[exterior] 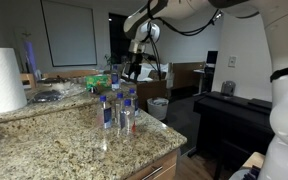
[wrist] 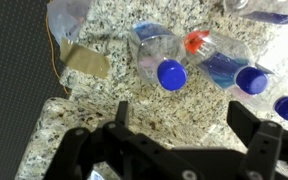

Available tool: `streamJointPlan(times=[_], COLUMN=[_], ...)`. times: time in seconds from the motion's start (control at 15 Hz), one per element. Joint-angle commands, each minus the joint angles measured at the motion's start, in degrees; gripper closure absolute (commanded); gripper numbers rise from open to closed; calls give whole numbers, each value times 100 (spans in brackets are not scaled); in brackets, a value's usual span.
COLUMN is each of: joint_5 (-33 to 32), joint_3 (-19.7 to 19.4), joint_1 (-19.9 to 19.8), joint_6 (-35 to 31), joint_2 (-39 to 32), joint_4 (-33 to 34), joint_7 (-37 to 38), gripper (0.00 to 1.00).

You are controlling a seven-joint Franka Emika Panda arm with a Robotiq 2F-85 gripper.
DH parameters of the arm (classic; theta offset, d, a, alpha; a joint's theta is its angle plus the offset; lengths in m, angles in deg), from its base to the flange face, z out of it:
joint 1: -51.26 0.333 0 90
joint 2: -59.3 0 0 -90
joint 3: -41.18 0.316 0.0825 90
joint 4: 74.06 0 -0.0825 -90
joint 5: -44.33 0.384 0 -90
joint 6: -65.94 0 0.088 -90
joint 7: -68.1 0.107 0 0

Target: Put the bottles on the counter in the plastic on the side of the counter

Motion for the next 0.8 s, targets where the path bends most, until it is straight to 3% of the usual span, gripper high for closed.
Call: streamJointPlan(times=[0.0, 0.47, 0.53, 0.6, 0.73], joint_5=[-296, -118, -96, -67, 1], joint_3=[-95, 24, 57, 96, 188], joint_1=[66, 48, 45, 40, 20], joint_6=[-156, -1325, -1490, -1654, -1849], joint_2=[49, 31, 17, 4, -11], joint_4=[-322, -991, -1055, -1119, -1207], joint_7=[-116, -199, -216, -228, -270], gripper=[0, 0, 7, 27, 42])
